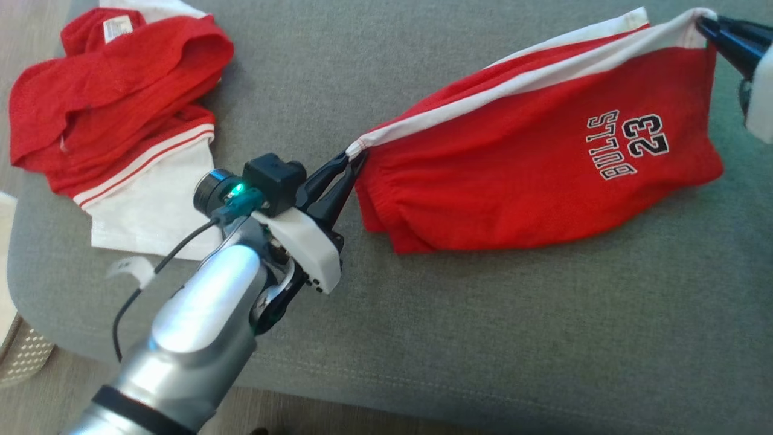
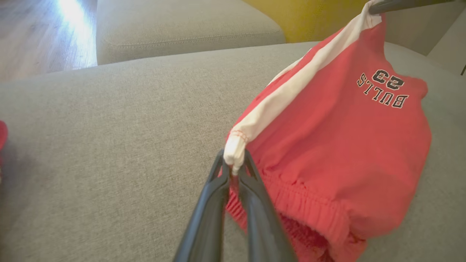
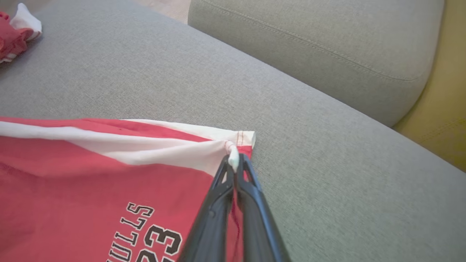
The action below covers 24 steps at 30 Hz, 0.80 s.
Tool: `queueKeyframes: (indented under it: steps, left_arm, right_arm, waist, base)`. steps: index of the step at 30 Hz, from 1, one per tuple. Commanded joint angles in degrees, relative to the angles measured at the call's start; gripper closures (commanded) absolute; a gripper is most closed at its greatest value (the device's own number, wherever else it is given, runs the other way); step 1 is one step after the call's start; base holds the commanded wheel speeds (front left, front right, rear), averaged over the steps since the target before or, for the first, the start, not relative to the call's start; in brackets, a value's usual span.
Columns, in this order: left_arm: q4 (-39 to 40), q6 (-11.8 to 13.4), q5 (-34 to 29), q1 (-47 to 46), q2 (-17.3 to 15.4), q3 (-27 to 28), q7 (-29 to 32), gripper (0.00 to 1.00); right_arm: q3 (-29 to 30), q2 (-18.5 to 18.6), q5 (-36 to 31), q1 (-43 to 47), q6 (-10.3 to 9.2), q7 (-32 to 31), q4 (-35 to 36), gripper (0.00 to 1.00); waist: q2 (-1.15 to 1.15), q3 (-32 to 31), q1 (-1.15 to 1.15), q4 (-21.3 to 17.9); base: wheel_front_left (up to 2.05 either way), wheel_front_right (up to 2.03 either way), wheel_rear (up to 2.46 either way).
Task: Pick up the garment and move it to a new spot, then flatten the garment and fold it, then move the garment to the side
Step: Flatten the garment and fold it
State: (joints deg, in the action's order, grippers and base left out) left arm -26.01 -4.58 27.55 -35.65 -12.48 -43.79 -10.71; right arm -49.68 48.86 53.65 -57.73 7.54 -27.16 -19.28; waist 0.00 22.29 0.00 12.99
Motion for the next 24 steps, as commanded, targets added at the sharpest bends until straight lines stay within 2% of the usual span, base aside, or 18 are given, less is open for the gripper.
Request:
queueKeyframes:
  steps: [1,16,17,18,19,20,24]
  left_arm:
    - [0.9,-0.2,-0.2,-2.6,-0.9,2.0,-0.6,1.00]
    - [-7.1,-1.1,-1.1,-8.4,3.0,1.8,-3.7,0.98]
    - [-7.6,-1.1,-1.1,-8.5,3.2,1.8,-3.8,0.66]
    - [-8.0,-0.9,-1.1,-8.7,3.5,1.9,-3.9,0.11]
    - [-8.3,-0.8,-1.2,-8.8,3.6,2.0,-3.9,0.00]
    - [-8.8,-0.8,-1.2,-8.9,3.8,2.1,-4.0,0.00]
    - [-9.8,-0.4,-1.0,-9.1,4.4,2.6,-4.1,0.00]
  right_arm:
    - [0.3,0.5,-0.6,-0.8,-0.05,0.7,0.7,1.00]
    - [-4.9,-2.2,-2.6,-7.5,-0.05,5.1,-6.3,1.00]
    - [-5.0,-2.3,-2.6,-7.7,-0.05,5.4,-7.0,1.00]
    - [-5.0,-2.5,-2.7,-8.0,-0.05,5.9,-7.7,0.80]
    - [-5.0,-2.7,-2.8,-8.2,-0.05,6.5,-8.4,0.22]
    - [-4.8,-3.1,-2.6,-8.3,-0.05,6.9,-9.2,0.00]
    - [-4.8,-4.2,-2.7,-8.4,-0.05,8.2,-11.0,0.00]
  waist:
    - [0.00,0.7,0.00,0.3]
    - [0.00,5.2,0.00,1.5]
    - [0.00,5.4,0.00,1.6]
    - [0.00,5.4,0.00,1.7]
    - [0.00,5.5,0.00,1.7]
    - [0.00,5.5,0.00,1.7]
    - [0.00,5.5,0.00,1.7]
  base:
    - [0.00,0.00,0.00]
    - [0.00,0.00,0.00]
    - [0.00,0.00,0.00]
    - [0.00,0.00,0.00]
    - [0.00,0.00,0.00]
    - [0.00,0.00,0.00]
    - [0.00,0.00,0.00]
